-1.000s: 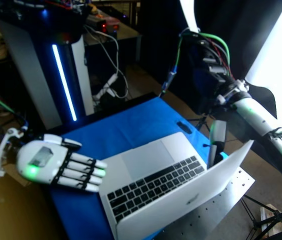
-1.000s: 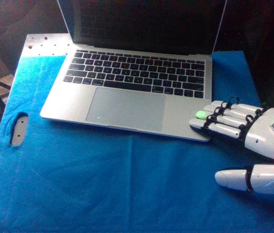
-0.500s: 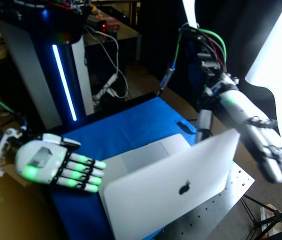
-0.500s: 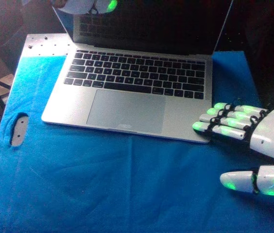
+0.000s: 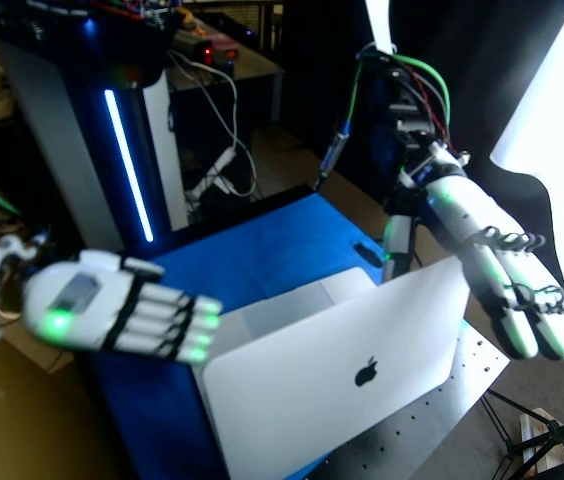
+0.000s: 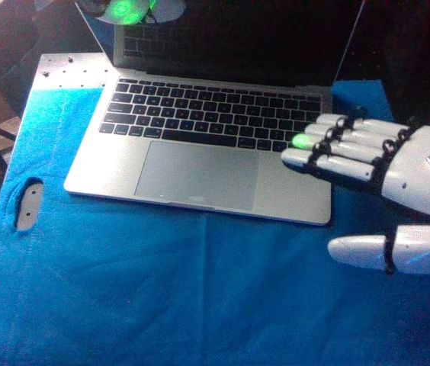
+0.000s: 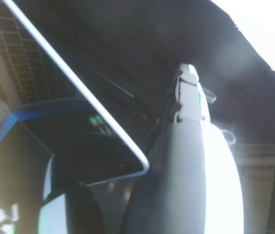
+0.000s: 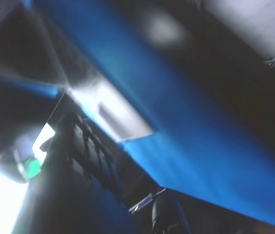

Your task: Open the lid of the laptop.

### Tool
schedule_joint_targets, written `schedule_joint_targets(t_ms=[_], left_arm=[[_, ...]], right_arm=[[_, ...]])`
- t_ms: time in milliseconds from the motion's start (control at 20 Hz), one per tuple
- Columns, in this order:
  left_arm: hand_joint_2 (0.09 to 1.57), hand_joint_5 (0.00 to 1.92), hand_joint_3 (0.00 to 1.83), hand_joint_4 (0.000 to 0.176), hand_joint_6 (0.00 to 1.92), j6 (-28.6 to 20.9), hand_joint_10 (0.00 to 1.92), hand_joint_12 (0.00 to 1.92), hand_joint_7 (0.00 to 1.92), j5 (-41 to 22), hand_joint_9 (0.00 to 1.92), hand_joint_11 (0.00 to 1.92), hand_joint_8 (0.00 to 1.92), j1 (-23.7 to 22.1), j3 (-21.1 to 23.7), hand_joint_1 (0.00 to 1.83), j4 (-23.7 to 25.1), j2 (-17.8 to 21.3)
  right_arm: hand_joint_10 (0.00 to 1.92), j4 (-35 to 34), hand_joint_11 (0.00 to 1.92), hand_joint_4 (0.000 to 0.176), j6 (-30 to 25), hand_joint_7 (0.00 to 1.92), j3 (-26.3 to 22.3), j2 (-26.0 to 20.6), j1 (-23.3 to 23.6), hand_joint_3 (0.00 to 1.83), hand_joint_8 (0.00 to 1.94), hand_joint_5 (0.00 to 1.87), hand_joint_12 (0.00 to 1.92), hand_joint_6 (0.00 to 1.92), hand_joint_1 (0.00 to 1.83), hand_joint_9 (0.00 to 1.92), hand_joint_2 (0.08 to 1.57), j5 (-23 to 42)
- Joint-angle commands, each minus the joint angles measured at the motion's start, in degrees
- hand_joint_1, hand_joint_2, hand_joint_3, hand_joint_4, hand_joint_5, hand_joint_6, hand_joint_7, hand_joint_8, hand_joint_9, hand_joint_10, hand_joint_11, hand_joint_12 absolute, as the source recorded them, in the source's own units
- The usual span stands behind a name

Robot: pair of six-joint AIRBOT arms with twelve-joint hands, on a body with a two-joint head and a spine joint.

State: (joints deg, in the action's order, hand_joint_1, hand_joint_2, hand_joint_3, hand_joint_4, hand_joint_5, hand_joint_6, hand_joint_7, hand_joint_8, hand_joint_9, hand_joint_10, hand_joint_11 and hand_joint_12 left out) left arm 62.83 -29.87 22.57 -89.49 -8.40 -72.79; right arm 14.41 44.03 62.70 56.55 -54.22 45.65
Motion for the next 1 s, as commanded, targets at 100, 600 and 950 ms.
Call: schedule_joint_targets(t_ms=[100,600,950], left_arm=[[1.05,0.0,0.0,0.176,0.0,-0.6,0.0,0.0,0.0,-5.6,0.0,0.0,0.0,-0.3,-0.6,0.73,-0.1,-1.0],[1.06,0.0,0.0,0.176,0.0,-0.6,0.0,0.0,0.0,-2.6,0.0,0.0,0.0,-1.3,-4.2,0.78,-1.7,-3.3],[1.03,0.0,0.0,0.176,0.0,-0.6,0.0,0.0,0.0,1.9,0.0,0.0,0.0,-5.3,-8.7,0.83,-1.7,-4.9]], right_arm=[[0.0,-0.8,0.0,0.0,-0.1,0.0,1.8,3.5,1.5,0.01,0.0,0.0,0.0,0.0,0.0,0.0,1.31,5.7],[0.0,3.7,0.0,0.0,-0.2,0.0,7.5,12.5,4.4,0.0,0.0,0.0,0.0,0.0,0.0,0.0,1.29,-6.1],[0.0,7.4,0.0,0.0,-2.4,0.0,7.4,12.5,4.4,0.0,0.0,0.0,0.0,0.0,0.0,0.0,1.29,-8.0]])
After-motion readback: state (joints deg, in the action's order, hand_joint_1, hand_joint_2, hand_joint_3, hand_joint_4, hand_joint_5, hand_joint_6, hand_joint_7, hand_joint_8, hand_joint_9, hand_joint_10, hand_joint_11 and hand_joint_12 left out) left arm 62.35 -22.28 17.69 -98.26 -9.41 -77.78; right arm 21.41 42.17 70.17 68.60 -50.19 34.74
